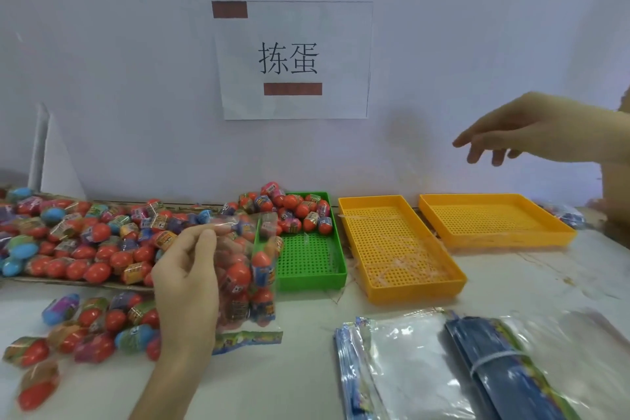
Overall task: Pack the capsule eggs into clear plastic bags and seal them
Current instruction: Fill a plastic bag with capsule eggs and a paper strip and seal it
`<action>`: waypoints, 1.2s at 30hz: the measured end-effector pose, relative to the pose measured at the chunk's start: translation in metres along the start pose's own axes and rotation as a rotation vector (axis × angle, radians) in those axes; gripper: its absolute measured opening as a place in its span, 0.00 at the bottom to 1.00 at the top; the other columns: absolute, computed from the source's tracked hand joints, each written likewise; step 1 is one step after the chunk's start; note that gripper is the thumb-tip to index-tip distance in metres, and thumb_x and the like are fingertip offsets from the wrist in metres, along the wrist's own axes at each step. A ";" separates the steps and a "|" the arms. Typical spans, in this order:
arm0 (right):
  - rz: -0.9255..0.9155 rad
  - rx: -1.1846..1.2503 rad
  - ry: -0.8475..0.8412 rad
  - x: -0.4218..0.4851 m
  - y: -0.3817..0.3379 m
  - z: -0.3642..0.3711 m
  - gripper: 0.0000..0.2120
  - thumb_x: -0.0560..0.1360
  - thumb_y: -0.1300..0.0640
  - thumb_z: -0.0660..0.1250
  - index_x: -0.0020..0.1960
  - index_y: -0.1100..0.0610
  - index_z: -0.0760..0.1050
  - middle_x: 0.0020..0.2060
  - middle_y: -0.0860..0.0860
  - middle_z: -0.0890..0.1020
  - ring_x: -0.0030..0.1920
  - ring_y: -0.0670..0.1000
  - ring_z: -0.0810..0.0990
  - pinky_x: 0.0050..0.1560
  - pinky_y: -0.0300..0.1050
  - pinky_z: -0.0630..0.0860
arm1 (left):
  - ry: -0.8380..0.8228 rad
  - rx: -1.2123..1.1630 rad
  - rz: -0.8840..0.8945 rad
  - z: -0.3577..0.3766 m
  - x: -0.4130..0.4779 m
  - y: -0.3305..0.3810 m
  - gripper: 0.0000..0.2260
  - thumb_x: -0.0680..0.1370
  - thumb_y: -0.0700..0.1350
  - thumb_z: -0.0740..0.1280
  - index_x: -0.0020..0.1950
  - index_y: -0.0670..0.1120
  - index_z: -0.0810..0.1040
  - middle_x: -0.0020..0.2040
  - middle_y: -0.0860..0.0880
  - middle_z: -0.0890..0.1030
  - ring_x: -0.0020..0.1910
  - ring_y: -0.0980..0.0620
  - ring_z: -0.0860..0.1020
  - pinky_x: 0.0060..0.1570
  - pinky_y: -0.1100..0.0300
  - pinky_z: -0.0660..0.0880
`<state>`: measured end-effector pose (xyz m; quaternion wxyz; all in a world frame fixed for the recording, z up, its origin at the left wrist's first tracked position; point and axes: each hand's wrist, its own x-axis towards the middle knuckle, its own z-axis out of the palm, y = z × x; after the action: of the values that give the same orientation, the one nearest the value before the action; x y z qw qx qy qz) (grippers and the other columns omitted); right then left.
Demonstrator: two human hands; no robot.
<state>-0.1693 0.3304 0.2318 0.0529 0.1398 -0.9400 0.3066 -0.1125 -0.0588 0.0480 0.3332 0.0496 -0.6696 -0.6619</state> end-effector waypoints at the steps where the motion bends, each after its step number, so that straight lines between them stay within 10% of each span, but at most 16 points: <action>1: -0.053 0.125 -0.062 -0.007 -0.005 0.004 0.10 0.77 0.43 0.69 0.55 0.42 0.85 0.47 0.47 0.87 0.41 0.48 0.85 0.45 0.45 0.81 | -0.016 0.002 0.006 0.000 0.000 0.000 0.13 0.84 0.46 0.62 0.46 0.56 0.84 0.40 0.52 0.84 0.43 0.52 0.83 0.49 0.49 0.79; 4: 0.052 0.561 -0.106 -0.005 0.003 0.047 0.13 0.79 0.49 0.68 0.56 0.55 0.85 0.45 0.56 0.86 0.42 0.52 0.83 0.45 0.44 0.80 | -0.054 -0.010 0.007 0.002 -0.003 0.003 0.13 0.84 0.46 0.61 0.46 0.57 0.84 0.42 0.54 0.85 0.43 0.55 0.83 0.50 0.49 0.79; 8: 0.108 -0.206 -0.278 -0.009 0.003 0.132 0.12 0.79 0.50 0.69 0.62 0.44 0.80 0.57 0.43 0.83 0.47 0.36 0.79 0.54 0.34 0.70 | -0.085 -0.039 0.002 0.005 -0.008 0.008 0.13 0.84 0.46 0.62 0.46 0.57 0.84 0.42 0.53 0.85 0.42 0.57 0.83 0.48 0.50 0.79; 11: -0.074 0.356 -0.319 -0.022 -0.032 0.178 0.11 0.77 0.39 0.68 0.59 0.36 0.79 0.54 0.42 0.85 0.55 0.40 0.83 0.61 0.43 0.73 | -0.096 -0.091 0.009 0.009 -0.009 0.010 0.11 0.82 0.50 0.61 0.47 0.57 0.84 0.41 0.50 0.86 0.43 0.50 0.84 0.47 0.52 0.78; 20: -0.050 0.747 0.104 -0.025 -0.080 0.261 0.05 0.79 0.56 0.69 0.49 0.53 0.84 0.44 0.48 0.87 0.46 0.49 0.86 0.49 0.46 0.83 | -0.076 -0.216 -0.089 0.013 -0.009 0.006 0.14 0.84 0.45 0.62 0.47 0.55 0.85 0.41 0.45 0.85 0.44 0.42 0.83 0.47 0.52 0.80; 26: -0.100 0.754 0.182 -0.035 -0.084 0.269 0.01 0.74 0.52 0.74 0.45 0.48 0.83 0.42 0.43 0.85 0.44 0.44 0.84 0.42 0.36 0.80 | -0.081 -0.224 -0.113 0.015 -0.013 0.009 0.13 0.83 0.47 0.62 0.48 0.57 0.86 0.39 0.50 0.85 0.41 0.54 0.83 0.41 0.64 0.79; 30: -0.084 0.806 0.246 -0.037 -0.084 0.268 0.05 0.76 0.58 0.73 0.43 0.50 0.83 0.39 0.45 0.85 0.42 0.47 0.85 0.33 0.39 0.80 | -0.156 -0.312 -0.171 0.012 -0.019 0.014 0.11 0.75 0.57 0.66 0.49 0.57 0.86 0.40 0.49 0.86 0.41 0.53 0.83 0.47 0.55 0.81; 36: -0.053 0.846 0.360 -0.037 -0.077 0.259 0.07 0.77 0.58 0.72 0.43 0.49 0.84 0.39 0.47 0.86 0.41 0.48 0.86 0.37 0.40 0.82 | -0.507 -0.209 -0.440 0.021 -0.003 0.017 0.16 0.82 0.51 0.65 0.68 0.49 0.78 0.49 0.48 0.84 0.67 0.43 0.77 0.66 0.43 0.72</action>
<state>-0.1147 0.1259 0.0593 0.1615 0.1177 -0.7042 0.6813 -0.1144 -0.0376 0.0643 0.0089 -0.0075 -0.6328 -0.7742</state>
